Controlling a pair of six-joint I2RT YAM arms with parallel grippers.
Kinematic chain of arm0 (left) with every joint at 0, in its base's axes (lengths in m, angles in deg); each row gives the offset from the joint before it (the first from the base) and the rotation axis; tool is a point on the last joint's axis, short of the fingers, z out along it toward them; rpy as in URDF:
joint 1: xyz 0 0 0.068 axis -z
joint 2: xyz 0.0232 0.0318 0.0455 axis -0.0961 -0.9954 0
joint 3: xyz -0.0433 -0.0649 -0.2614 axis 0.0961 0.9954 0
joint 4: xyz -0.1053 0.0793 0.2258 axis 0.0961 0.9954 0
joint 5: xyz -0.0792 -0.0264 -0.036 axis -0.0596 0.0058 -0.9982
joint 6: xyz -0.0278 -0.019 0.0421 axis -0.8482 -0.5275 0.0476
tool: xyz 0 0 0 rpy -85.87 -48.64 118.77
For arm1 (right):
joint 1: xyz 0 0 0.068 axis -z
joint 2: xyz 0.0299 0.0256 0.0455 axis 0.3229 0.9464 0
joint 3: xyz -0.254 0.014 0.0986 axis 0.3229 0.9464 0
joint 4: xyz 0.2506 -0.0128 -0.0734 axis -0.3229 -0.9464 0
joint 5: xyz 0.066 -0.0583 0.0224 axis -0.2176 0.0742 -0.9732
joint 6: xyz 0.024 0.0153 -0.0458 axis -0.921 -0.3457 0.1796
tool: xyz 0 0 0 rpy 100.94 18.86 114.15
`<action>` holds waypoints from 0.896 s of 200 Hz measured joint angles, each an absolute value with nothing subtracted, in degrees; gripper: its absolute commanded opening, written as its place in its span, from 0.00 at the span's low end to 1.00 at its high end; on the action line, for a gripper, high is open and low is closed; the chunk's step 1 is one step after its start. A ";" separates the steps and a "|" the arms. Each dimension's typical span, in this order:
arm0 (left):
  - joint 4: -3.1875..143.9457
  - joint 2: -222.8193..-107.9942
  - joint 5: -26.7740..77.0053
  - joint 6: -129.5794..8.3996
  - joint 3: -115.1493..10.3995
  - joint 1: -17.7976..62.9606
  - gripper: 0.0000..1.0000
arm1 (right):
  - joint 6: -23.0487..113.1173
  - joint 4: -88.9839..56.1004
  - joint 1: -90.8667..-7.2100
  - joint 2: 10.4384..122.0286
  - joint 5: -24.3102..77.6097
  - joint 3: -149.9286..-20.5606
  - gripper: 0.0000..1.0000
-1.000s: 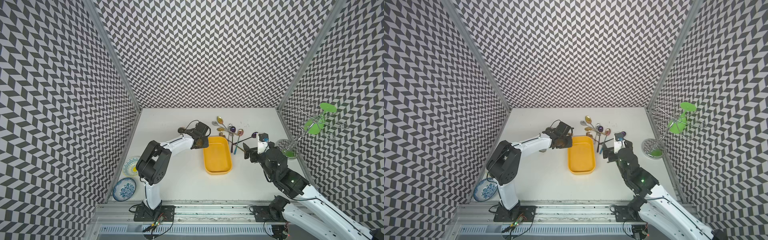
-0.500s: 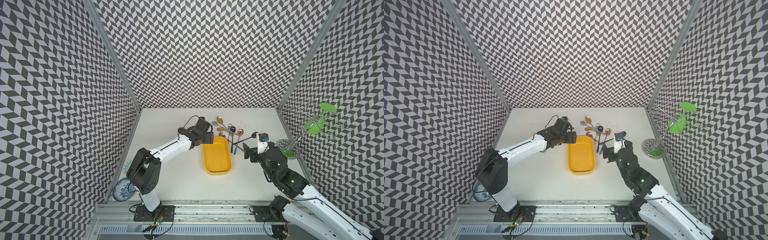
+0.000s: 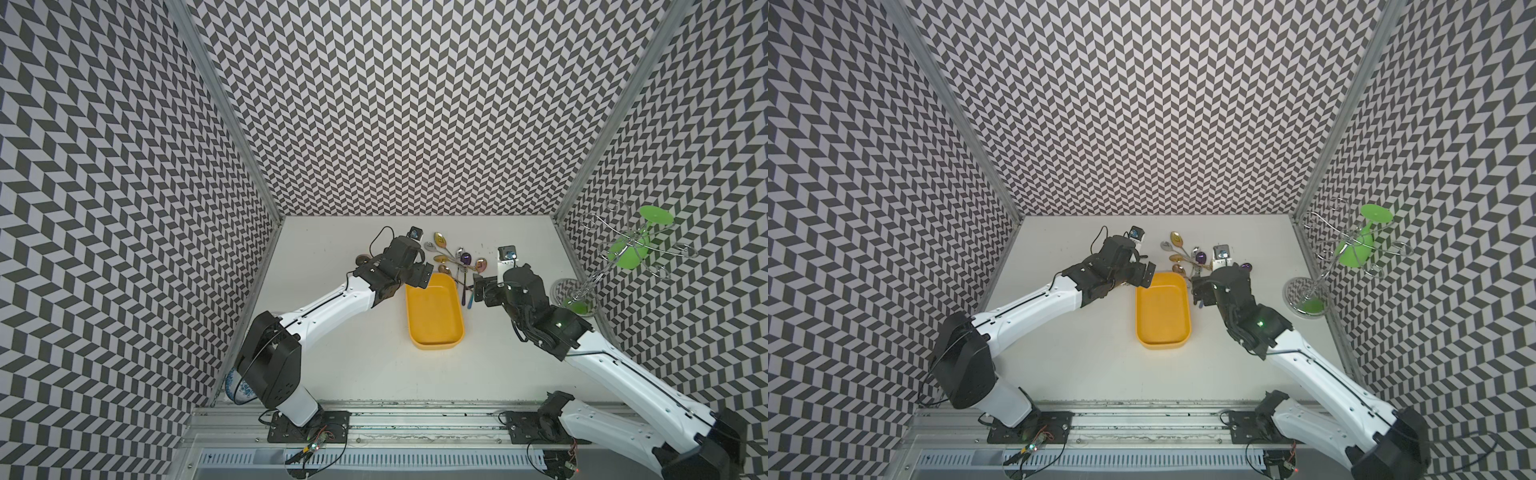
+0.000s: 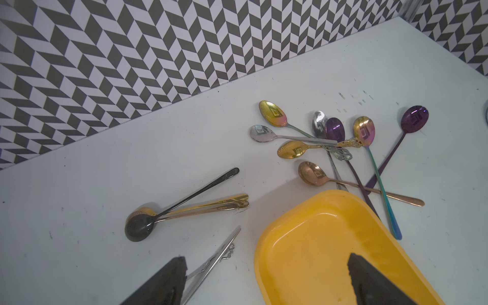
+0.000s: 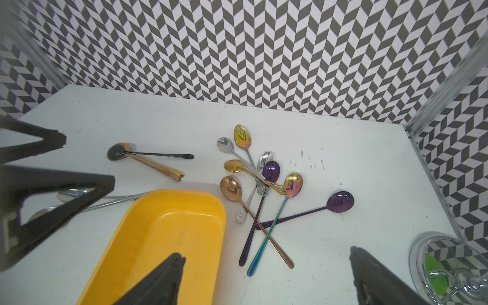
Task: Put the spoon into the storage box
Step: Pick up the spoon from the center of the board.
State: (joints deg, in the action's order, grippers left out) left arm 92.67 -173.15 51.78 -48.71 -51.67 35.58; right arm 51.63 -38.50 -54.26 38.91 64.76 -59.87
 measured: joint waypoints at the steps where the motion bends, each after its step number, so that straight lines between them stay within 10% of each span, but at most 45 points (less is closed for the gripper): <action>1: 92.67 -173.11 51.80 -48.60 -51.65 35.58 1.00 | 51.48 -38.60 -54.19 39.32 64.67 -60.15 1.00; 179: 85.22 -152.48 31.76 -50.20 -32.09 -1.97 1.00 | 39.90 -44.13 -42.56 65.75 53.24 -72.22 1.00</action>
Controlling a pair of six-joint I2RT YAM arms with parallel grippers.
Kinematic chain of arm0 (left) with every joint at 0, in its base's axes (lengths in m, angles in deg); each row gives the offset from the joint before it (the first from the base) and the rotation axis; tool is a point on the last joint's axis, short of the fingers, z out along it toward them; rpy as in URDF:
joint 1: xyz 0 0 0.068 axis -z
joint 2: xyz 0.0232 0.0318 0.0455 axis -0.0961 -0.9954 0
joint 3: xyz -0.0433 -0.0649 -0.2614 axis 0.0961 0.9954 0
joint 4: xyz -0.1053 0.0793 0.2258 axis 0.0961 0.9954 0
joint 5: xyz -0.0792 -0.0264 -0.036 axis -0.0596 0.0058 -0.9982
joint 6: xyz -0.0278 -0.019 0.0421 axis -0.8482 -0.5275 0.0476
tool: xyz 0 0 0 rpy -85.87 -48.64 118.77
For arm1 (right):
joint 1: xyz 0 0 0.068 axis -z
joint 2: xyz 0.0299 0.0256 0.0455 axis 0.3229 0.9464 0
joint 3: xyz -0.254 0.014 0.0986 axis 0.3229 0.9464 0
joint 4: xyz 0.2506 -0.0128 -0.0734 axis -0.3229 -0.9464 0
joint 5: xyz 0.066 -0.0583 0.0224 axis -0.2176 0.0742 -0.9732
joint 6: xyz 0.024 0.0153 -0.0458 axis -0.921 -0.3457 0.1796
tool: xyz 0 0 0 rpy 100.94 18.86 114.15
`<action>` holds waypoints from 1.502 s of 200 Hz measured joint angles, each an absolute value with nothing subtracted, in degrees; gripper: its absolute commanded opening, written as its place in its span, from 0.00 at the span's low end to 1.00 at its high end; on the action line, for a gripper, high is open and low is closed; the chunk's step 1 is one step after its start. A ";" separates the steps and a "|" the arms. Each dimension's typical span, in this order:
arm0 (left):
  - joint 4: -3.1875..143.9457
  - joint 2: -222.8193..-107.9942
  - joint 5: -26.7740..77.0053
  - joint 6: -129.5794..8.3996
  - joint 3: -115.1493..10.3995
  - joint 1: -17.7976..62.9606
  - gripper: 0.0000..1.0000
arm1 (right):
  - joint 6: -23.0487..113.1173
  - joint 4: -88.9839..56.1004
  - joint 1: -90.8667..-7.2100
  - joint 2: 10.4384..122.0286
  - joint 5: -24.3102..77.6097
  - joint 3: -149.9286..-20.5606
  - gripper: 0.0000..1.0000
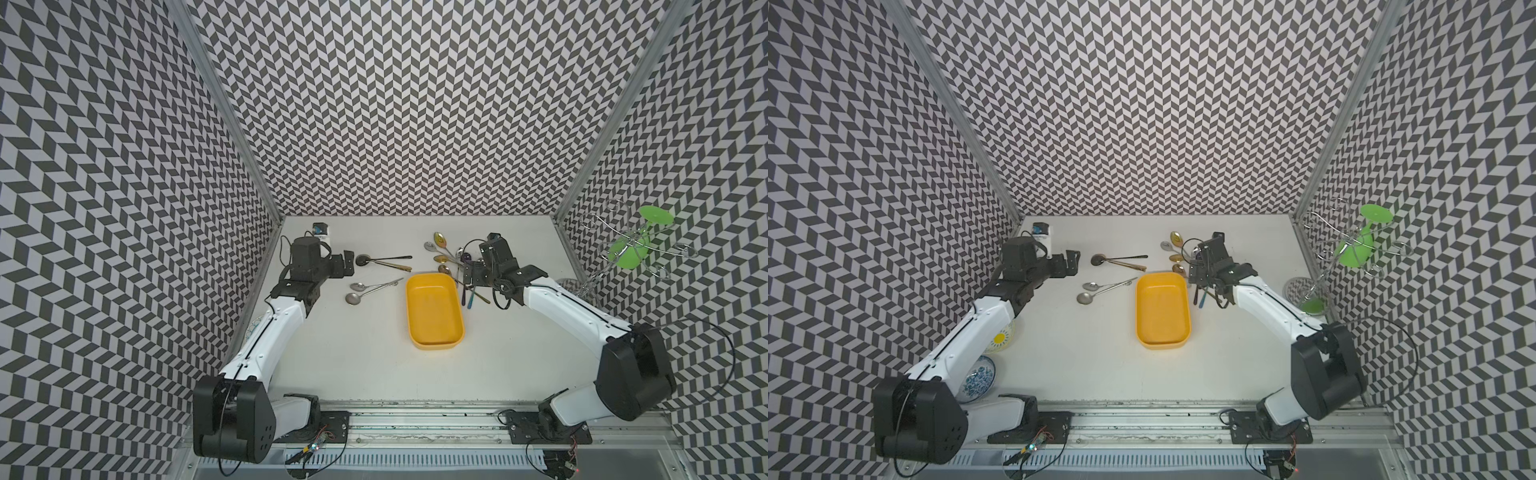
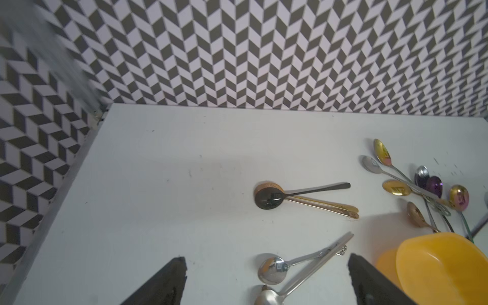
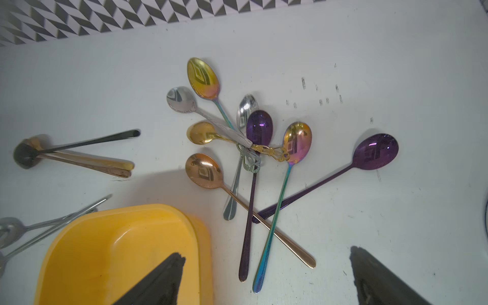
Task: Put the spoon into the storage box
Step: Pick up the spoon from the center of the board.
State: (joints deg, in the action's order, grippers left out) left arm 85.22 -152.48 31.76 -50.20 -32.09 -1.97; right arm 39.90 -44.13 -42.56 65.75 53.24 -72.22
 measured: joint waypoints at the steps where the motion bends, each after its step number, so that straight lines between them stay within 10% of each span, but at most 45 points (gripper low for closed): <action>1: 85.19 -152.28 31.63 -50.37 -31.98 -2.36 1.00 | 39.85 -44.18 -42.52 65.90 53.19 -72.28 1.00; 75: 83.16 -150.16 26.51 -52.47 -31.13 -8.19 0.99 | 37.88 -45.91 -41.14 79.50 49.68 -77.68 0.93; 158: 82.90 -150.20 25.36 -53.39 -31.02 -8.30 1.00 | 37.69 -46.15 -38.87 83.26 50.59 -81.50 0.56; 300: 82.83 -150.23 25.01 -53.41 -30.78 -8.57 0.99 | 37.73 -45.64 -35.50 92.52 48.82 -86.07 0.31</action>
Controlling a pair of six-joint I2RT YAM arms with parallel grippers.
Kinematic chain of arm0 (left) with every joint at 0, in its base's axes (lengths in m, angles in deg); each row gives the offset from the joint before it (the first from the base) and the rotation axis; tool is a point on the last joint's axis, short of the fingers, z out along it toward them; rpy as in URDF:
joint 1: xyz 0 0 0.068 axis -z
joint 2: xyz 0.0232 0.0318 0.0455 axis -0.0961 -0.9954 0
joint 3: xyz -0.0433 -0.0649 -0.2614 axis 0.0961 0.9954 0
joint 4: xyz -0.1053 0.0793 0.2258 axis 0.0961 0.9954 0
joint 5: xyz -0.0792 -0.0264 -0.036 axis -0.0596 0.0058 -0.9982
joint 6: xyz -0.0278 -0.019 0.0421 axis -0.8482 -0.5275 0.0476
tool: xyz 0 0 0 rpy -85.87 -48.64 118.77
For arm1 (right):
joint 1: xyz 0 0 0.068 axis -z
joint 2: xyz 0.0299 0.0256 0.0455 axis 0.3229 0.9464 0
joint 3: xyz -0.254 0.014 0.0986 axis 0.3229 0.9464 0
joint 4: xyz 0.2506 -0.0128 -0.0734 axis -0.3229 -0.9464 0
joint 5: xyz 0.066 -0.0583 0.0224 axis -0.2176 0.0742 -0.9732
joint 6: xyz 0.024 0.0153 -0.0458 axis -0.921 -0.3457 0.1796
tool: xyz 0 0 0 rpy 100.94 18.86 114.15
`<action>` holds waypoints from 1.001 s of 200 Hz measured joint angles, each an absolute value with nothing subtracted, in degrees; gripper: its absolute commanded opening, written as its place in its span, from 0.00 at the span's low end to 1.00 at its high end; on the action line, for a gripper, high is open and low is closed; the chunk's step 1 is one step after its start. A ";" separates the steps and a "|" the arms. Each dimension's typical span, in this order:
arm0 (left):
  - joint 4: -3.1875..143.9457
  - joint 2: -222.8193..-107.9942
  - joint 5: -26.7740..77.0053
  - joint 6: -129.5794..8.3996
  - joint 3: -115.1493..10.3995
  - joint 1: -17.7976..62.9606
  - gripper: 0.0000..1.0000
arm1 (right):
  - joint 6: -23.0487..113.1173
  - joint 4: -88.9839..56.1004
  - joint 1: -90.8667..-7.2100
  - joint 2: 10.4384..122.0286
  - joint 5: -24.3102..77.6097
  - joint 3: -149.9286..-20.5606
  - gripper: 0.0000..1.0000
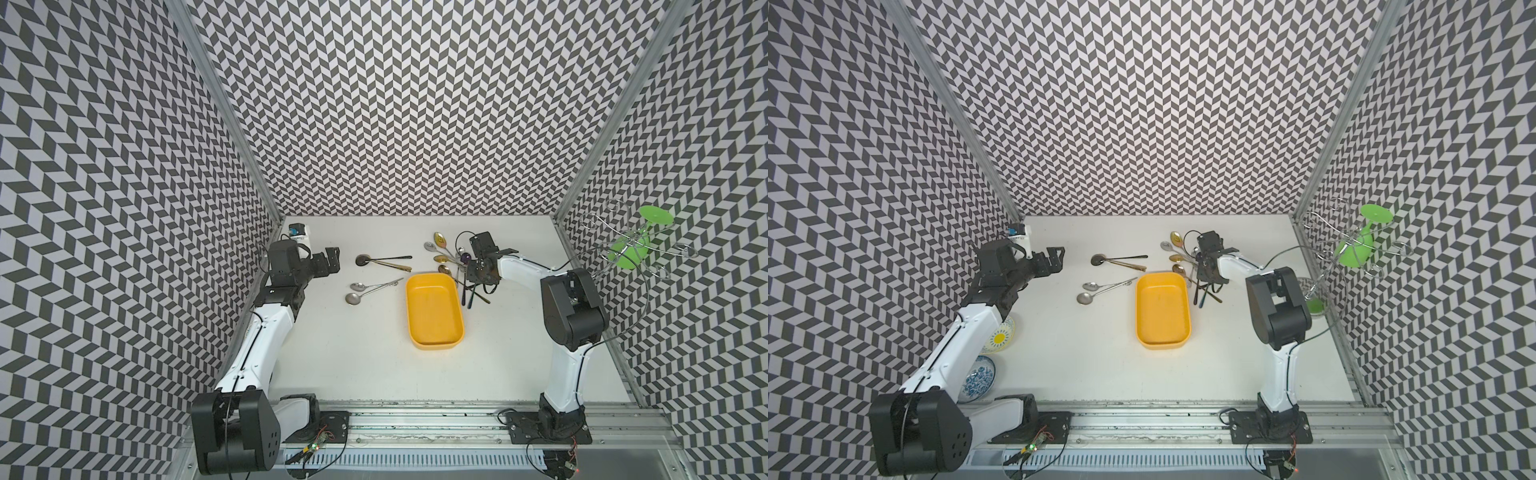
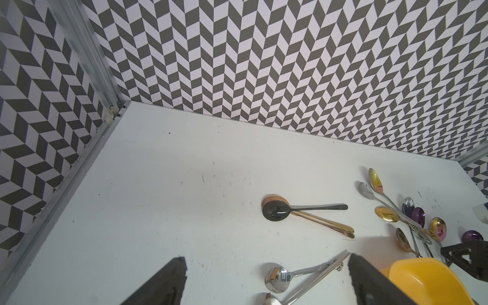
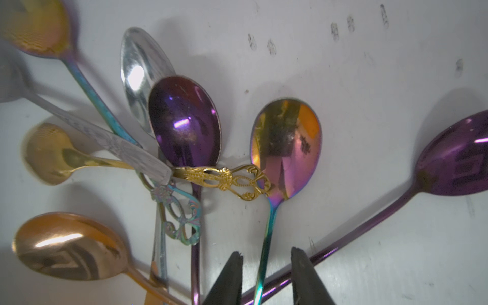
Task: Put the spoon into the storage box
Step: Pick up the spoon from the center of the board.
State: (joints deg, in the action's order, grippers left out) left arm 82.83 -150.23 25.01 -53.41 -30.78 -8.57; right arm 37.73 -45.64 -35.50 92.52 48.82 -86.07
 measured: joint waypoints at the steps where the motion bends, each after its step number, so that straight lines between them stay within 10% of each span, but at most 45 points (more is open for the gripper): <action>1: 82.81 -150.23 25.01 -53.39 -30.78 -8.57 0.99 | 37.73 -45.66 -35.50 92.57 48.82 -86.07 0.31; 200: 82.48 -150.23 24.92 -53.46 -30.54 -8.57 1.00 | 37.93 -44.94 -34.56 91.76 48.67 -83.93 0.00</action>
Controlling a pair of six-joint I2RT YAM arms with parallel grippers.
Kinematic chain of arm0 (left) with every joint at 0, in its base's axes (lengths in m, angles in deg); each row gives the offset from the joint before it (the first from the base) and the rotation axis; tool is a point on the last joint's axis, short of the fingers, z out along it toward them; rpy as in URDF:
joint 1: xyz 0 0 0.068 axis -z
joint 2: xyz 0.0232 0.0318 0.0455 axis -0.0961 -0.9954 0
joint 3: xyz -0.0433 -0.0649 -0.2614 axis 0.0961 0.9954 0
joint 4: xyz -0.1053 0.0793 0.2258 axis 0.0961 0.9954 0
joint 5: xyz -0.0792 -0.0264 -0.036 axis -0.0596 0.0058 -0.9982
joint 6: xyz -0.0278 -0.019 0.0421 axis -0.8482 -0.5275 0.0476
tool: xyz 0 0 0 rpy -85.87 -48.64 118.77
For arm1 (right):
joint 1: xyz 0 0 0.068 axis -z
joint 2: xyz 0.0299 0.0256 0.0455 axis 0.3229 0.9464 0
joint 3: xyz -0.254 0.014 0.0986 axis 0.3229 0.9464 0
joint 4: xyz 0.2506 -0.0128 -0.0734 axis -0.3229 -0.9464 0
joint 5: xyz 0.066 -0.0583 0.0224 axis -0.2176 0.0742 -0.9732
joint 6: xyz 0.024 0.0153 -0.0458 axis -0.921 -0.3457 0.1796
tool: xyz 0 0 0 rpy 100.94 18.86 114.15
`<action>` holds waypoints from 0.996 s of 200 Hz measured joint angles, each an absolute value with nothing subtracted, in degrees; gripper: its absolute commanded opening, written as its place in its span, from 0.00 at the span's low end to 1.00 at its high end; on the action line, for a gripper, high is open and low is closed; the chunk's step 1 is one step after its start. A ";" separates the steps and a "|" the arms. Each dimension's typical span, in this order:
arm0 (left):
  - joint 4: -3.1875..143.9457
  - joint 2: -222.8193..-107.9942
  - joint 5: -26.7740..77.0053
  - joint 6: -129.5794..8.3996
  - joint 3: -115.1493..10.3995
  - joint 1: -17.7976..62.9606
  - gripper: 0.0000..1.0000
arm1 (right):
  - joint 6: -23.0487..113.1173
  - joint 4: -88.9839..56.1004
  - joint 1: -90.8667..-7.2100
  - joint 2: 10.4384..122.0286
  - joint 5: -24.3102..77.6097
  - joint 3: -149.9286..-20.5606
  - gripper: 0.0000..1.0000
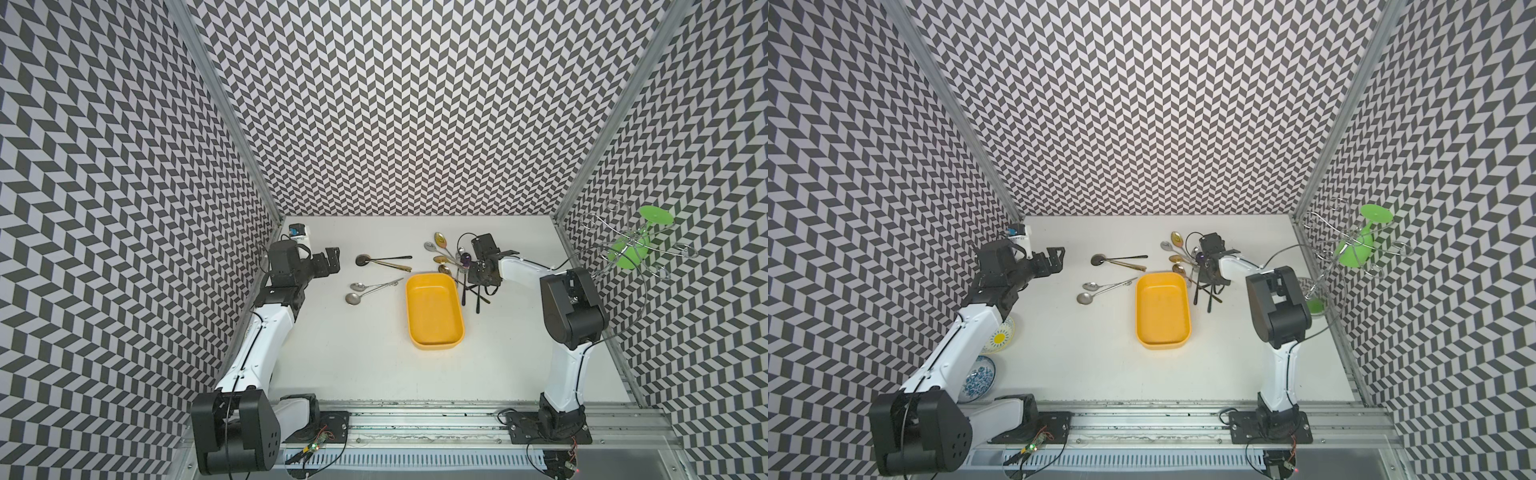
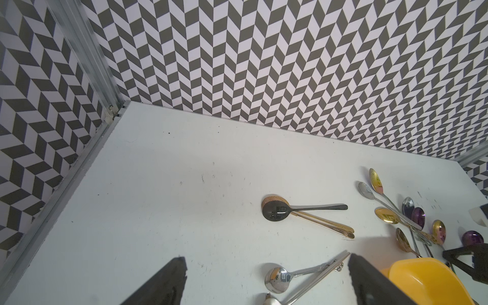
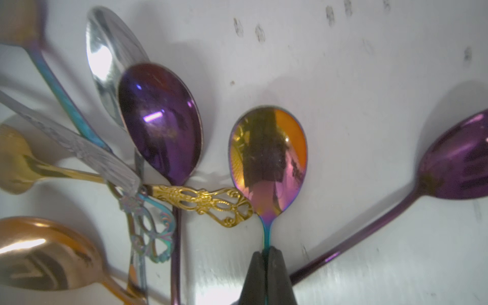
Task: Put the spoon into the storage box
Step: Pick up the spoon from the center of the board, then place the spoon in the storage box.
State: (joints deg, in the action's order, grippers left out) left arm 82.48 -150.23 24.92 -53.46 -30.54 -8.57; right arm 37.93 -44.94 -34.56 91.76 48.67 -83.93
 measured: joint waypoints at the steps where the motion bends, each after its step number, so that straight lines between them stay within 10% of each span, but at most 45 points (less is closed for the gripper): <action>1: 82.46 -150.23 24.92 -53.46 -30.54 -8.57 1.00 | 37.93 -44.99 -34.50 91.58 48.71 -83.82 0.00; 125: 82.46 -150.23 24.57 -53.50 -30.54 -9.11 1.00 | 38.06 -48.27 -33.82 74.36 44.10 -78.77 0.00; 199: 82.44 -150.23 24.55 -53.50 -30.54 -9.33 1.00 | 37.69 -52.13 -47.06 70.19 37.17 -80.94 0.00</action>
